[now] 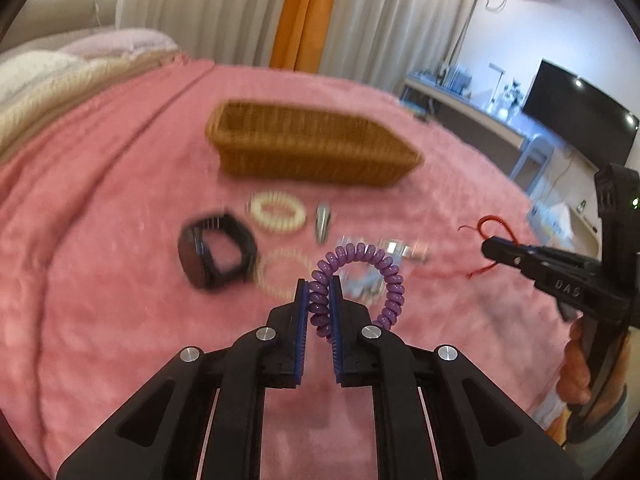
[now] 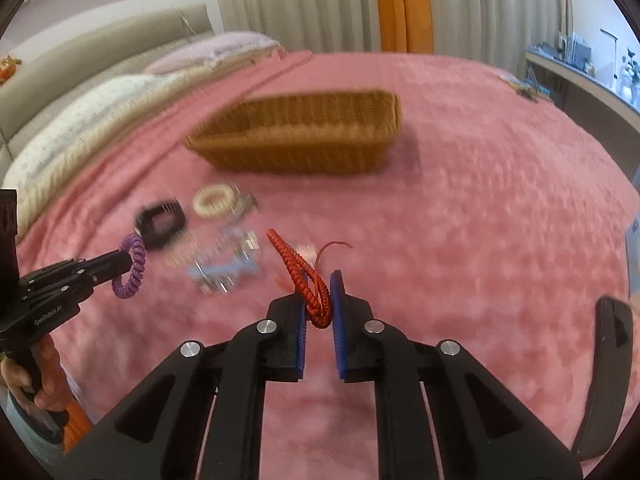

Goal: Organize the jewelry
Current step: 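Carry the purple hair tie and red string into the basket and open both tools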

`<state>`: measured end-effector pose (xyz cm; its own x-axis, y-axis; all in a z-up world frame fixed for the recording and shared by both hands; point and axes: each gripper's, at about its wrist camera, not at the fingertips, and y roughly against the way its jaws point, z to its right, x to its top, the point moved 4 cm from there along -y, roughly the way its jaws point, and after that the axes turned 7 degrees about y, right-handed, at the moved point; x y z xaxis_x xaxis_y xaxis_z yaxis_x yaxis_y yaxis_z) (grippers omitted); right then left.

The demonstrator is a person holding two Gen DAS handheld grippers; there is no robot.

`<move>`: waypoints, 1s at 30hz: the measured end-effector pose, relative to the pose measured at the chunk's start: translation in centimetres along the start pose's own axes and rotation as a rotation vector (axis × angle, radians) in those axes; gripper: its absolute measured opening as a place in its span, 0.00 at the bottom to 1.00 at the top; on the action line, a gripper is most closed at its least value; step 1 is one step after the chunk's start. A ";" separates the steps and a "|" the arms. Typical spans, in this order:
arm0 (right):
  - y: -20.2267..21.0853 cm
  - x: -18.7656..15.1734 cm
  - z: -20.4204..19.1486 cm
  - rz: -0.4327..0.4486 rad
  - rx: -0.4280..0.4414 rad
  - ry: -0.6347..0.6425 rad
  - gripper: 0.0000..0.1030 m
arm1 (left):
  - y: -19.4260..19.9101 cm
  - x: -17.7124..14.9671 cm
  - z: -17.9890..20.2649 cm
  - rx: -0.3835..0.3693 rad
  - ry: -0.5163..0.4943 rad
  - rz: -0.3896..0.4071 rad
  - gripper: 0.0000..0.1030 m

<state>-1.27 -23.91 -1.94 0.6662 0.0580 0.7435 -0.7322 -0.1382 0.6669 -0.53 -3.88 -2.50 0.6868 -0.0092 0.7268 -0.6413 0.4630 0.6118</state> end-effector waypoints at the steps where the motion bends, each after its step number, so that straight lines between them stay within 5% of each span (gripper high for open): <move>1: 0.3 0.8 -0.1 0.016 0.003 -0.001 0.09 | 0.4 0.7 0.3 -0.003 -0.005 0.017 0.08; 9: 0.4 9.3 -0.1 0.124 -0.011 0.003 0.09 | 1.8 9.8 2.9 -0.008 -0.072 0.164 0.08; 14: -3.1 14.4 1.4 0.133 -0.017 -0.029 0.09 | -0.9 15.0 3.1 0.004 -0.069 0.181 0.08; 20: -11.0 17.0 3.6 0.020 0.012 -0.084 0.09 | -8.1 18.8 0.9 0.031 -0.005 0.101 0.08; 30: -19.5 14.7 4.6 -0.174 0.004 -0.099 0.09 | -17.8 17.2 -2.6 0.093 0.059 -0.091 0.08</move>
<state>23.48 -24.87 -4.24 0.7935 -0.0157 0.6084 -0.6043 -0.1383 0.7846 23.53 -9.98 -1.69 0.7606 0.0065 0.6492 -0.6028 0.3786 0.7024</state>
